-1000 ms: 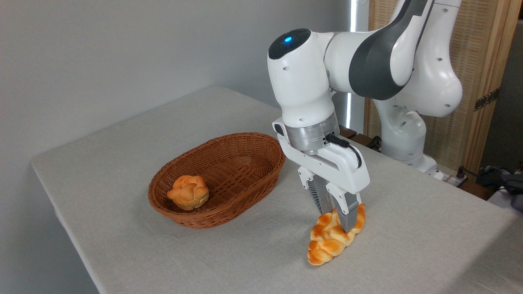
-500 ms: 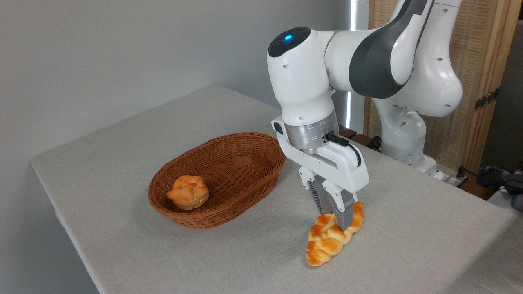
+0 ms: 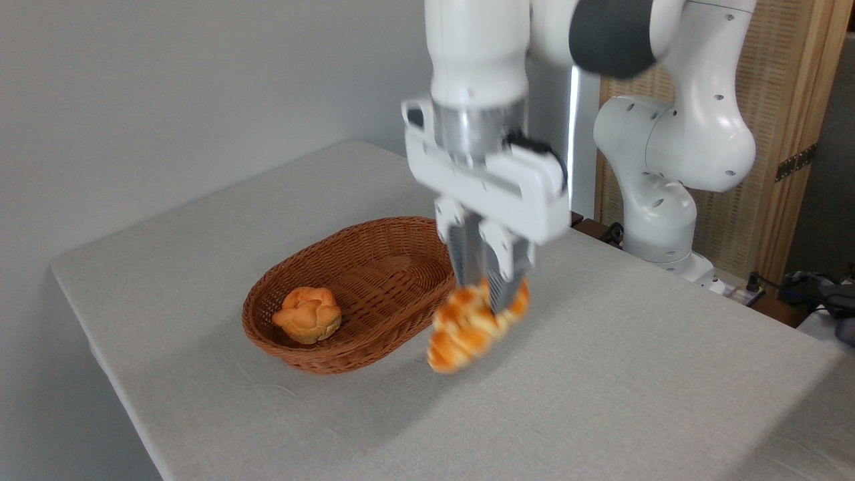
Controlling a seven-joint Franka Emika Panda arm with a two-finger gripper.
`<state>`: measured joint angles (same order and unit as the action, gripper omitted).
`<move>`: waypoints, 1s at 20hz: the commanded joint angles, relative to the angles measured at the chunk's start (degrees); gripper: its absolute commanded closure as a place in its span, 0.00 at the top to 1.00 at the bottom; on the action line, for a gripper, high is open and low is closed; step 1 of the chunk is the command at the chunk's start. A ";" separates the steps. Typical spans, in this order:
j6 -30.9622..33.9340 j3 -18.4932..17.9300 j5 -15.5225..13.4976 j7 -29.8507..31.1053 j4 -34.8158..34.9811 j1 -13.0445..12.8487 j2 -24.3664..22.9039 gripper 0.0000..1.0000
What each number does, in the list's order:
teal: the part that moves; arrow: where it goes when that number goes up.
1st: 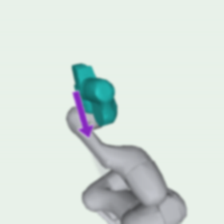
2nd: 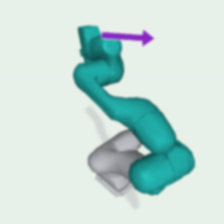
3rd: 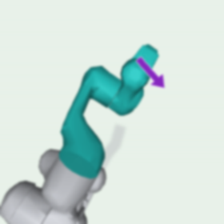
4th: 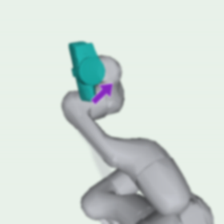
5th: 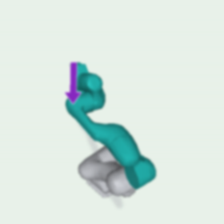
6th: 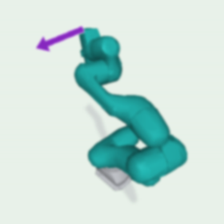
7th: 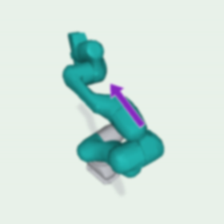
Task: Put bread into the basket
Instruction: 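Lift the braided roll and carry it over the basket, then lower the roll into the basket beside the round bun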
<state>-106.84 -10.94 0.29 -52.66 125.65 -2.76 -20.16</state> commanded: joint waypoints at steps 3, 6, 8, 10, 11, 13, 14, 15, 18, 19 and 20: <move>7.26 3.46 -8.45 7.37 -6.20 -1.37 0.03 0.41; 7.17 8.20 -9.95 14.40 -6.12 -1.46 0.47 0.41; 7.17 11.02 -11.27 17.14 -6.12 -1.46 1.17 0.41; 7.08 13.83 -11.88 20.12 -6.03 -1.46 1.88 0.41; 6.74 14.63 -11.89 21.36 -6.03 -1.46 2.23 0.41; 6.29 15.69 -11.80 21.63 -5.85 -1.46 3.01 0.46; 6.12 15.78 -11.89 21.72 -5.85 -1.46 3.72 0.46; 6.03 16.04 -11.89 21.63 -5.85 -1.46 4.07 0.46; 5.94 17.45 -11.80 21.55 -5.68 -1.54 5.82 0.48; 5.85 17.62 -11.80 21.55 -5.68 -1.63 6.70 0.49; 5.77 18.49 -11.45 21.55 -5.68 -1.98 7.58 0.49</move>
<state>-100.87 6.35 -10.57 -31.25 120.40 -4.39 -14.85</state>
